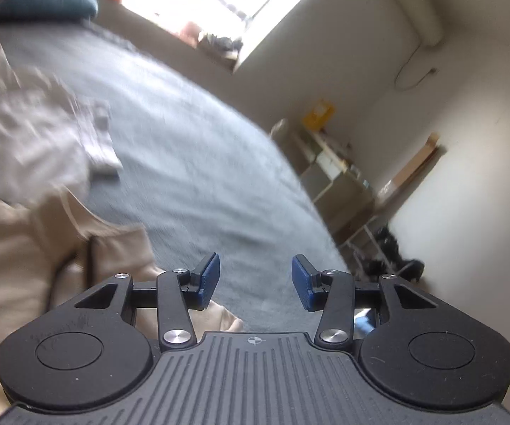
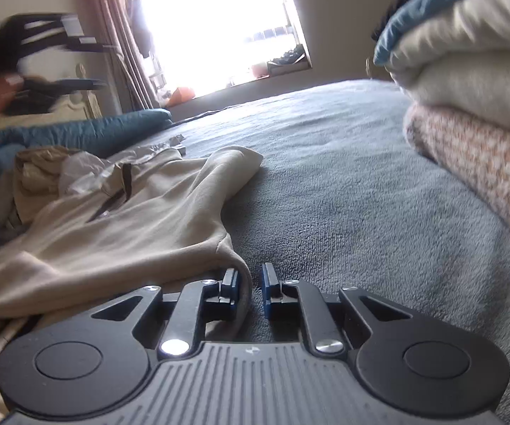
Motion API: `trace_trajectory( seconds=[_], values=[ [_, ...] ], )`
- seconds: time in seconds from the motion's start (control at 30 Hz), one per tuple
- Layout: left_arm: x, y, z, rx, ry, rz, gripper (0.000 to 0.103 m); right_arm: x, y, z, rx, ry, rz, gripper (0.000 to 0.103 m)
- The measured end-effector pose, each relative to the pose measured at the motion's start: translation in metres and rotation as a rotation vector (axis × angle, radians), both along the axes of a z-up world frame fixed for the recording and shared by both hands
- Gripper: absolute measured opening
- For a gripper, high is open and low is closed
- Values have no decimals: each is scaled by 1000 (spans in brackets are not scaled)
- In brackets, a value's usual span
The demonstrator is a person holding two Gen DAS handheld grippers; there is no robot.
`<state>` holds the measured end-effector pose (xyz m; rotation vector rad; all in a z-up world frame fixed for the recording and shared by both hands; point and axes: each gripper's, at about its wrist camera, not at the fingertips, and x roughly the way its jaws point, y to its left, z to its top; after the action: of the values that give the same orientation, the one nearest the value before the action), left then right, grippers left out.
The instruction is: Fold clothes
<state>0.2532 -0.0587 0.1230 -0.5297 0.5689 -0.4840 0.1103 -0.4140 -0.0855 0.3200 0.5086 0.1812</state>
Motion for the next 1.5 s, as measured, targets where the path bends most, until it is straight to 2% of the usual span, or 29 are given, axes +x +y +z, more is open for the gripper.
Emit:
trace_trajectory(
  seconds=[0.1, 0.17, 0.2, 0.27, 0.37, 0.47, 0.57, 0.67, 0.7, 0.77, 0.8, 0.9, 1.0, 1.1, 1.2, 1.23, 1.27, 1.4, 1.5],
  values=[
    [-59, 44, 18, 70, -35, 57, 55, 0, -18, 0, 129, 25, 16, 24],
    [-94, 66, 13, 113, -38, 76, 55, -8, -25, 6, 154, 44, -7, 30],
    [-110, 76, 6, 130, -37, 82, 56, -15, -25, 10, 134, 47, -26, 34],
    [-136, 86, -14, 165, -26, 78, 56, -36, -21, 20, 65, 38, -54, 36],
    [-168, 86, -51, 187, -27, 14, 56, -76, -4, 42, -4, -10, 7, 36],
    [-189, 69, -90, 208, -29, -94, 56, -116, 37, 60, -130, -87, 190, 34],
    [-199, 44, -127, 269, -10, -185, 55, -138, 75, 46, -312, -67, 348, 31],
    [-204, 37, -155, 345, -8, -206, 55, -146, 79, 47, -408, -22, 361, 31],
    [-205, 39, -159, 349, -8, -206, 55, -148, 80, 48, -437, -7, 361, 31],
    [-209, 51, -160, 310, -19, -219, 55, -153, 80, 50, -495, 24, 360, 31],
    [-211, 57, -157, 287, -35, -221, 55, -153, 83, 59, -503, 10, 366, 31],
    [-209, 71, -148, 280, -72, -188, 55, -134, 96, 95, -479, -54, 341, 32],
    [-192, 78, -143, 320, -81, -125, 55, -90, 113, 112, -402, -63, 263, 32],
    [-170, 85, -144, 365, -76, -53, 55, -39, 131, 114, -297, -33, 196, 32],
    [-153, 96, -158, 424, 10, 38, 55, 8, 151, 98, -191, 34, 154, 32],
    [-152, 102, -163, 415, 34, 48, 55, 20, 160, 89, -167, 64, 158, 33],
    [-154, 108, -167, 391, 42, 46, 55, 30, 172, 79, -163, 92, 174, 33],
    [-165, 125, -171, 323, 36, 34, 55, 35, 238, 43, -282, 130, 311, 33],
    [-171, 136, -169, 286, 32, 34, 55, 24, 281, 38, -383, 74, 385, 33]
  ],
)
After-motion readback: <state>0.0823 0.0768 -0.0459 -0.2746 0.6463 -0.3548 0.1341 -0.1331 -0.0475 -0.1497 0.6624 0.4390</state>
